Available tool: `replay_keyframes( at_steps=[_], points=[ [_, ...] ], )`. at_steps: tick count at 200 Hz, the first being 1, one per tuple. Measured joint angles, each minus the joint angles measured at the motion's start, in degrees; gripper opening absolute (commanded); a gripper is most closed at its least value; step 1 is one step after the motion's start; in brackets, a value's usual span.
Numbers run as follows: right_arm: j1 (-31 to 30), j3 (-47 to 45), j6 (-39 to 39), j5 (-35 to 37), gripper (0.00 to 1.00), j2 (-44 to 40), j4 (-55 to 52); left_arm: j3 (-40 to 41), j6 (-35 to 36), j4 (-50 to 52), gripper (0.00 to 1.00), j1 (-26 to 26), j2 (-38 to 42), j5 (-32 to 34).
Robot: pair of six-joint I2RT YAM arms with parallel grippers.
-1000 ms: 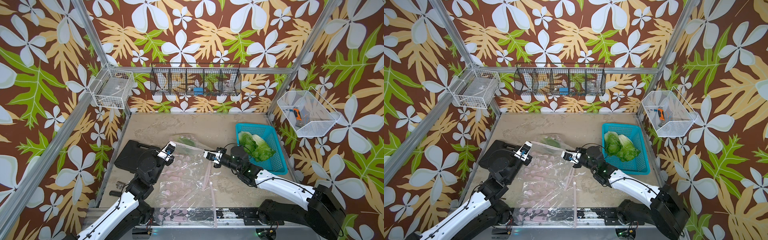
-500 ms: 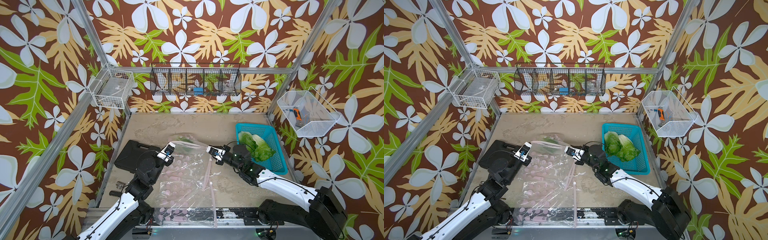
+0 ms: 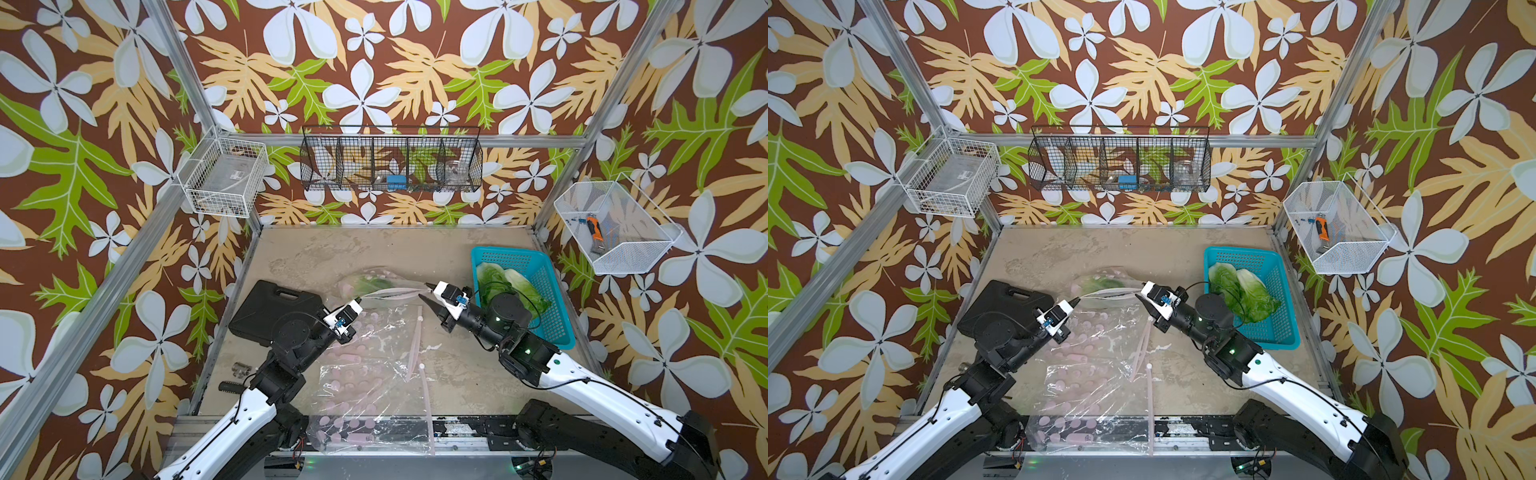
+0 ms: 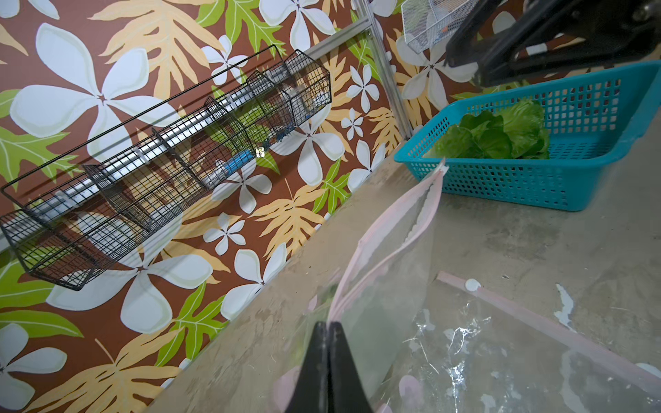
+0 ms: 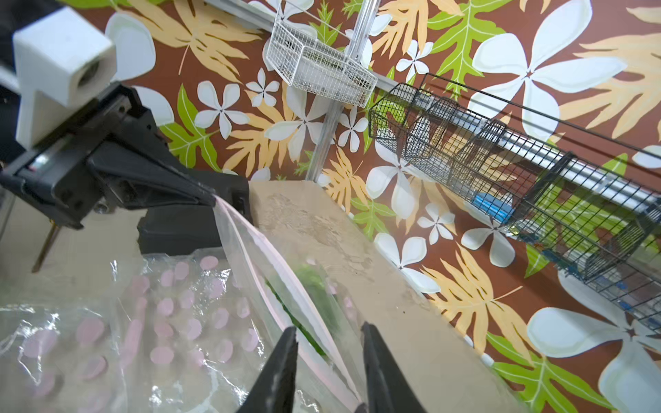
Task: Open the zip-top bag and take out the chinese cabbages
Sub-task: Unzip the zipper on the zipper food storage bag, then pick up the Chinese cabbage from the zipper food storage bag.
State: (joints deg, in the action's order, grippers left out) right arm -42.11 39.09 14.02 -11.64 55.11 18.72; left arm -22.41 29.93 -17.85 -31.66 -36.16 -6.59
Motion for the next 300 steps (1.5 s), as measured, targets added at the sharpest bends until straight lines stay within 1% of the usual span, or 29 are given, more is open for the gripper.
replay_keyframes(
  at_steps=[29, 53, 78, 110, 139, 194, 265, 281, 300],
  points=[
    [-0.04, 1.07, -6.47, -1.95, 0.13, 1.77, -1.4, 0.39, -0.22, -0.37, 0.0, 0.0, 0.0, -1.68],
    [-0.13, 3.72, -10.58, -3.06, 0.06, 4.74, -3.3, 0.59, -0.26, -0.39, 0.0, -0.02, -0.02, -2.71],
    [-0.09, 6.25, -13.79, -4.7, 0.04, 8.0, -5.46, 0.61, -0.59, -0.46, 0.0, -0.02, -0.24, -2.97],
    [-0.04, 7.8, -14.91, -6.23, 0.0, 10.32, -8.17, 0.61, -1.2, -0.57, 0.0, -0.17, -0.48, -3.15],
    [-0.09, 9.7, -14.29, -7.91, 0.0, 13.22, -11.26, 0.61, -1.4, -0.68, 0.0, -0.22, -0.76, -3.17],
    [-0.13, 14.25, -13.27, -8.28, 0.01, 19.98, -16.44, 0.61, -1.77, -0.81, 0.0, -0.33, -1.07, -3.41],
    [-0.28, 17.53, -12.26, -8.09, 0.09, 24.98, -19.76, 0.92, -2.08, -1.22, 0.0, -0.61, -1.33, -5.03],
    [-0.28, 18.01, -12.31, -8.57, 0.19, 25.92, -20.02, 1.16, -2.62, -1.29, 0.0, -0.7, -1.33, -5.73],
    [-0.28, 19.26, -12.52, -10.01, 0.37, 27.54, -20.55, 1.16, -2.62, -1.49, 0.0, -0.98, -1.62, -6.12]
  ],
)
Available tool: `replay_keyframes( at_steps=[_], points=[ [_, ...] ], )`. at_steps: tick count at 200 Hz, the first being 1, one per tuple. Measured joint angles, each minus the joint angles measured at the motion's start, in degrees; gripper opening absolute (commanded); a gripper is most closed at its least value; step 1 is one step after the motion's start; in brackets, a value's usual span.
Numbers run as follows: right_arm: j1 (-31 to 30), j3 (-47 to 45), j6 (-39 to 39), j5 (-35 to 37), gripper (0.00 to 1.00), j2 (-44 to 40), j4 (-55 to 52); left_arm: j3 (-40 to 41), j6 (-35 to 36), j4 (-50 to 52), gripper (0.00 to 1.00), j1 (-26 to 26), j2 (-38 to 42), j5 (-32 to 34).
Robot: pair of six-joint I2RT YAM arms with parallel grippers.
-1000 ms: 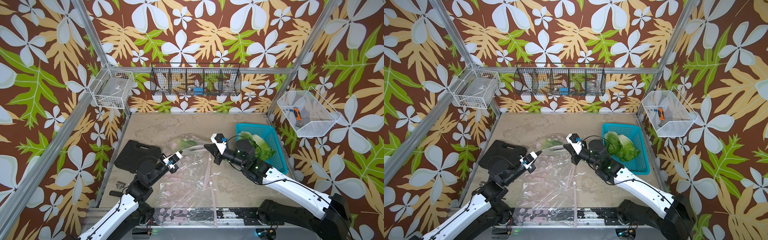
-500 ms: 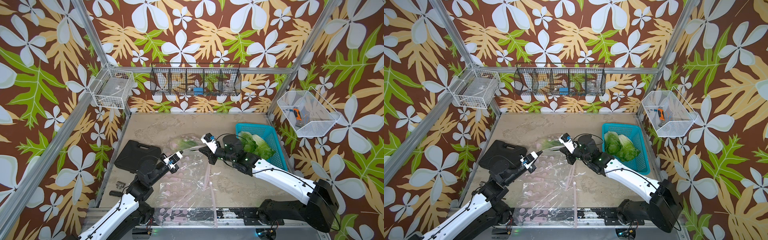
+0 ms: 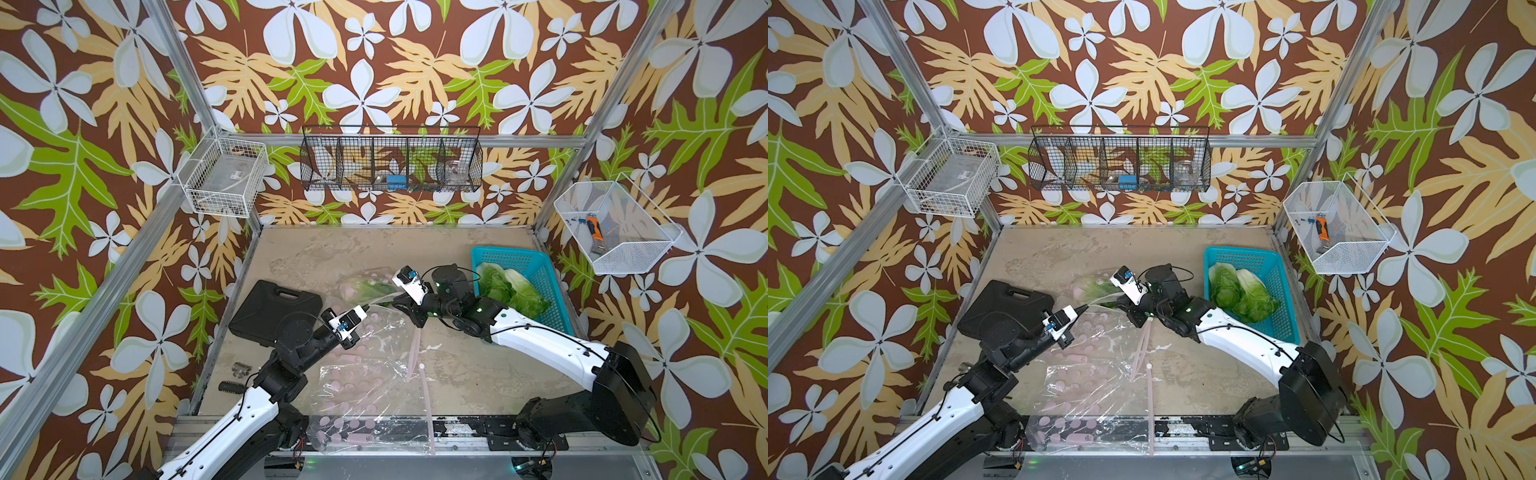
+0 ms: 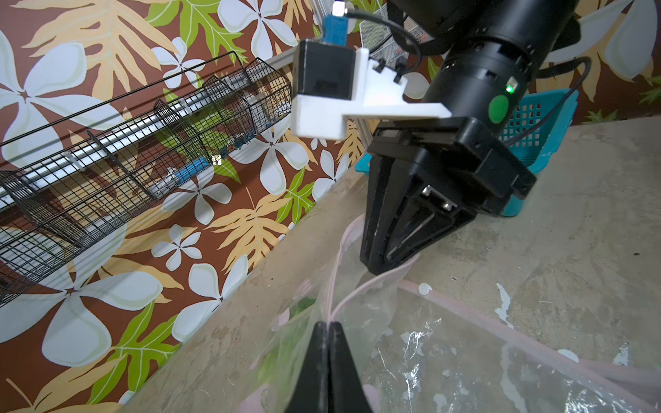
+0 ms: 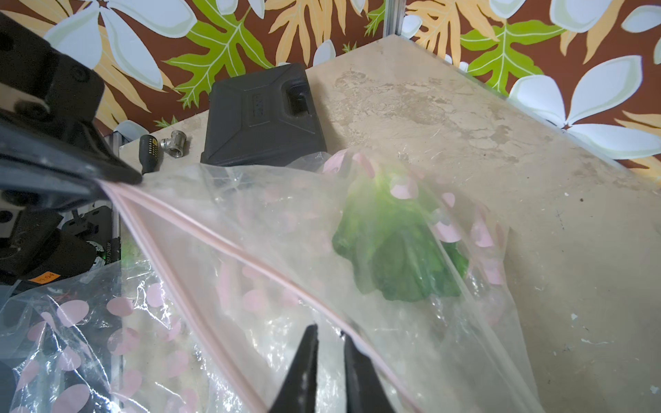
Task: Open the zip-top bag and take out the chinese cabbages
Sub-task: Pick up the Chinese cabbage from the zipper food storage bag.
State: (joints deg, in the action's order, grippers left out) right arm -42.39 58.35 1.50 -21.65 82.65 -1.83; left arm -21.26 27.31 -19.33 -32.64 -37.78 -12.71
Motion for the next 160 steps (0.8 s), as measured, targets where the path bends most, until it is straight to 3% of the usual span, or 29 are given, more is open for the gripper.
replay_keyframes(
  at_steps=[23, 67, 86, 107, 133, 160],
  points=[
    [-0.02, 0.79, -1.29, -1.01, 0.48, 1.79, 0.17, 0.0, -0.02, -0.15, 0.0, -0.22, -0.37, -0.9],
    [-0.09, -2.43, -7.06, -1.14, 0.56, 4.57, 6.34, 0.37, -0.04, -0.15, 0.0, -0.79, -0.59, -1.99],
    [-0.26, -4.35, -10.01, -0.83, 0.58, 5.27, 10.49, 0.83, -0.22, -0.44, 0.33, -0.81, -0.24, -2.62],
    [-0.22, -4.87, -12.24, 1.9, 0.62, 6.67, 13.55, 2.16, -0.52, -2.8, 0.56, -0.85, 1.44, -3.21],
    [-0.02, -4.76, -13.81, 3.82, 0.72, 8.37, 16.39, 2.89, -0.55, -4.92, 0.64, -0.85, 2.69, -0.94],
    [0.13, -5.86, -14.95, 4.0, 0.71, 9.29, 19.82, -0.83, 0.02, -4.87, 0.64, -0.85, -2.25, 6.86]
  ],
)
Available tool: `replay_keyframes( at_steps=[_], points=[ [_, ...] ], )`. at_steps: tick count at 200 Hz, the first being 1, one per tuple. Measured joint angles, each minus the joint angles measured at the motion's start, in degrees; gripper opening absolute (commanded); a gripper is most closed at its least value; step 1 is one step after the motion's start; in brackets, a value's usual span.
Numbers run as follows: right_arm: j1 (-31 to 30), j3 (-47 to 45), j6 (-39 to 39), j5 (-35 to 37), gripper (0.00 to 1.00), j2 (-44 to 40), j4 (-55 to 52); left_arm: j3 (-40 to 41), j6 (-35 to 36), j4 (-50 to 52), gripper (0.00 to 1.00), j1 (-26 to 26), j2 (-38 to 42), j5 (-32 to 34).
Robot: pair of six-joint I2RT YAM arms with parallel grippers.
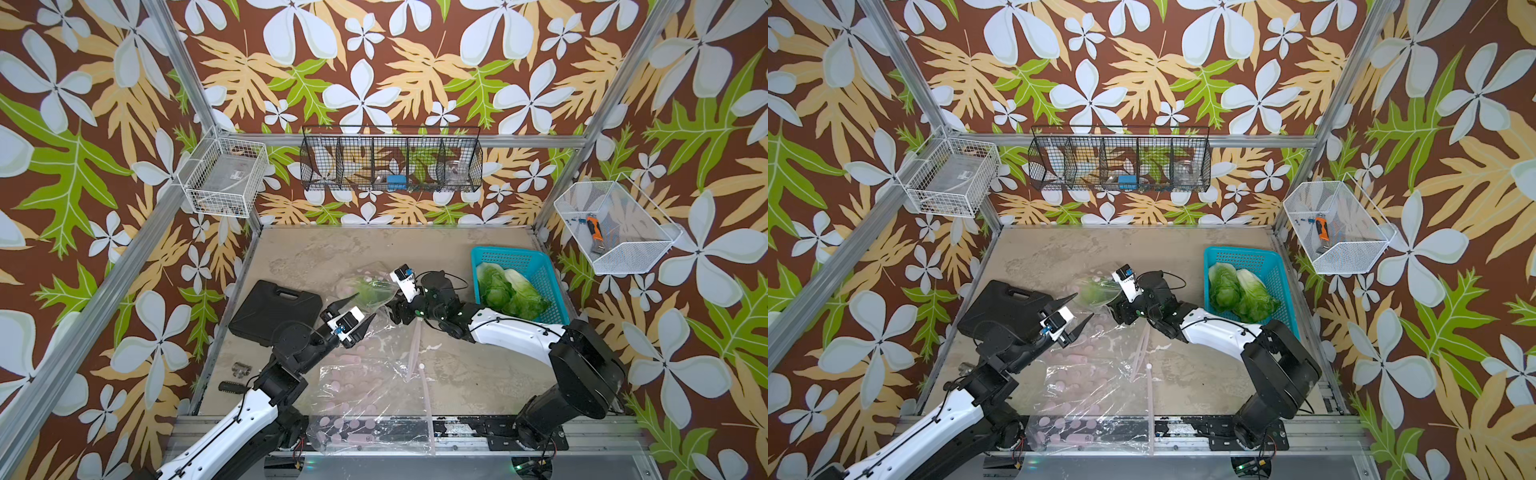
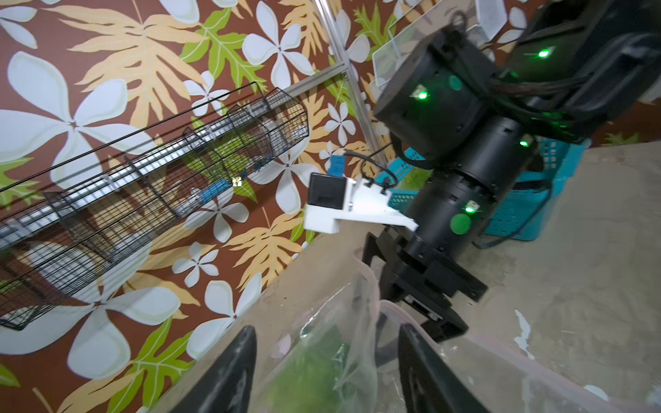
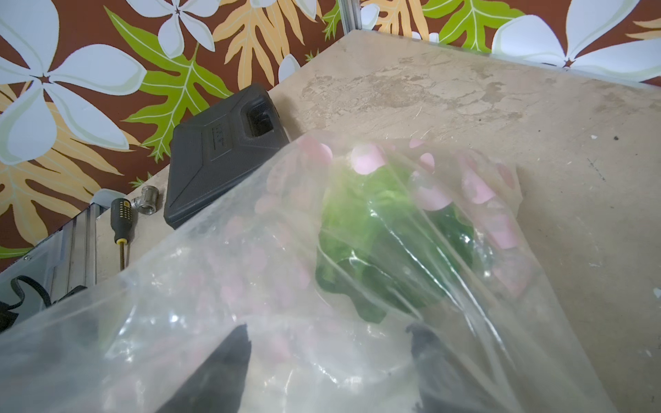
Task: Open the zip-top bag and take out the chinese cabbages
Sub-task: Pick up the Chinese cabbage from the zipper food storage bag.
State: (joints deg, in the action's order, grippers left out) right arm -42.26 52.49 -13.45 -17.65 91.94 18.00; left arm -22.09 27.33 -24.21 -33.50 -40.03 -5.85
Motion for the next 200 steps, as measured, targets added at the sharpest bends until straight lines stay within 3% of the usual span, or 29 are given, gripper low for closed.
replay_keyframes(
  at_steps=[22, 54, 98, 114, 173, 200],
  points=[
    [0.2, -1.11, -0.24, -0.04, 0.69, 0.22, 2.19, -2.08, 0.0, 1.81, 0.64, 1.03, -3.65, 4.92],
    [1.25, -3.52, -0.72, -0.46, 0.68, 1.62, 6.71, -14.97, -9.07, 5.75, 0.63, 11.1, -20.61, 10.4],
    [2.97, -3.52, -1.33, -1.79, 0.68, 5.51, 11.58, -30.58, -17.97, 13.29, 0.43, 14.95, -40.3, 9.97],
    [3.26, -3.58, -1.33, -2.49, 0.68, 6.6, 12.79, -34.6, -20.68, 16.35, 0.4, 15.91, -45.72, 8.26],
    [3.72, -2.69, -0.61, -5.53, 0.7, 9.53, 15.41, -42.21, -28.2, 25.4, 0.4, 19.56, -56.11, 1.68],
    [3.89, 0.76, 0.33, -8.17, 0.7, 12.52, 14.91, -41.99, -29.46, 27.21, 0.27, 19.56, -57.35, 0.02]
  ],
)
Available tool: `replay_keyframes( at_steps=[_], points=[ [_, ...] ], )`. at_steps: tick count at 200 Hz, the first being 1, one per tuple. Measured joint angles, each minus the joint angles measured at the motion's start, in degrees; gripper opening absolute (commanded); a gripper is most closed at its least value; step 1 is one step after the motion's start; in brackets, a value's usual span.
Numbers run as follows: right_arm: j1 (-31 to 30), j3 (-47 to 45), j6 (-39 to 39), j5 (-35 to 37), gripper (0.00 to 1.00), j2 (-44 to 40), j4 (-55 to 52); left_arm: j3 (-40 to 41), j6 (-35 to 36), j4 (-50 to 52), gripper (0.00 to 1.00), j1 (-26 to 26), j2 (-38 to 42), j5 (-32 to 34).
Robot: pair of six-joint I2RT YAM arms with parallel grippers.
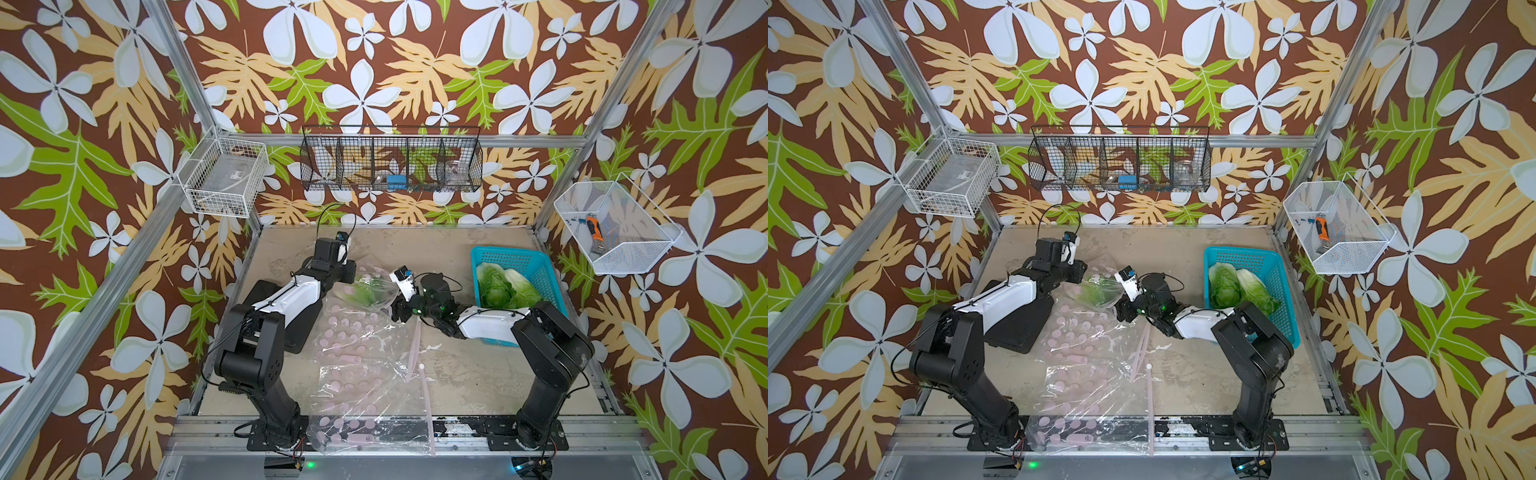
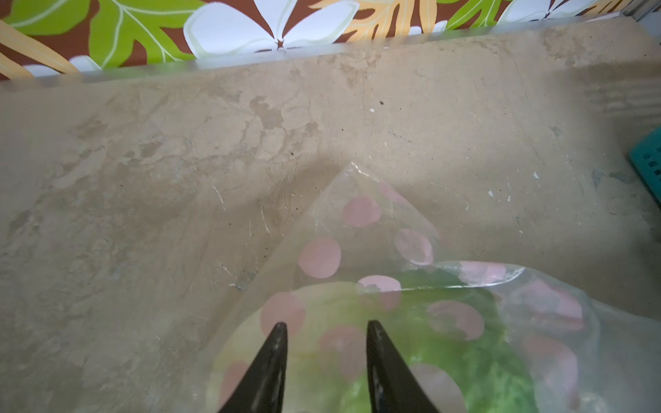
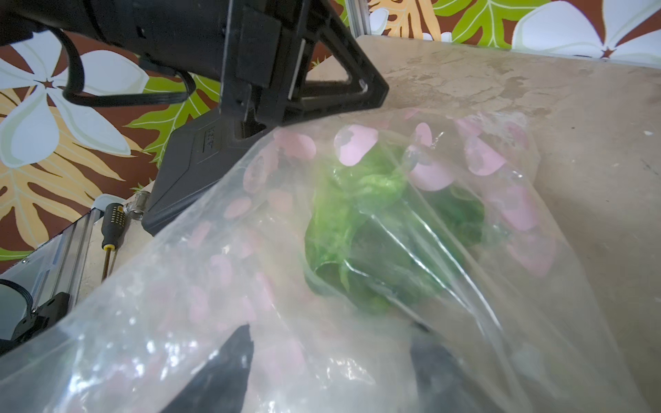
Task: Open the zip-top bag and take out the chinese cabbages
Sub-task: Pick up the Chinese cabbage from the zipper food storage bag.
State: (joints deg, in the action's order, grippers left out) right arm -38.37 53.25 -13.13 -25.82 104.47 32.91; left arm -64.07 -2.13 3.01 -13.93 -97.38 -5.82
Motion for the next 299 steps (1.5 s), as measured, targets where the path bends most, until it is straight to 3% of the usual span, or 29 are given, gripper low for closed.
replay_keyframes(
  at_steps=[32, 103, 146, 199, 257, 299],
  points=[
    [0.11, 2.36, 0.26, -1.33, 0.71, 2.82, -1.14, 0.52, -0.85, 1.03, 0.15, 0.0, -1.16, -1.29],
    [0.72, 3.87, -2.75, -2.58, 0.72, 7.13, -2.25, 0.63, -2.23, -0.39, 0.0, 0.02, -3.89, -4.68],
    [0.7, 6.19, -5.16, -3.74, 0.68, 10.08, 1.29, 0.92, -2.58, -1.05, 0.0, 0.02, -4.44, -6.19],
    [0.76, 9.94, -7.65, -5.9, 0.54, 14.14, 3.15, 1.01, -2.62, -1.84, 0.0, -0.28, -5.44, -6.75],
    [0.7, 9.66, -7.15, -6.43, 0.65, 13.94, -0.81, 0.83, -2.34, -1.49, 0.0, -0.48, -5.88, -7.8],
    [0.7, 12.9, -7.56, -5.92, 0.66, 16.76, -3.63, 0.7, -2.19, -1.49, 0.0, -1.05, -6.49, -8.04]
  ],
)
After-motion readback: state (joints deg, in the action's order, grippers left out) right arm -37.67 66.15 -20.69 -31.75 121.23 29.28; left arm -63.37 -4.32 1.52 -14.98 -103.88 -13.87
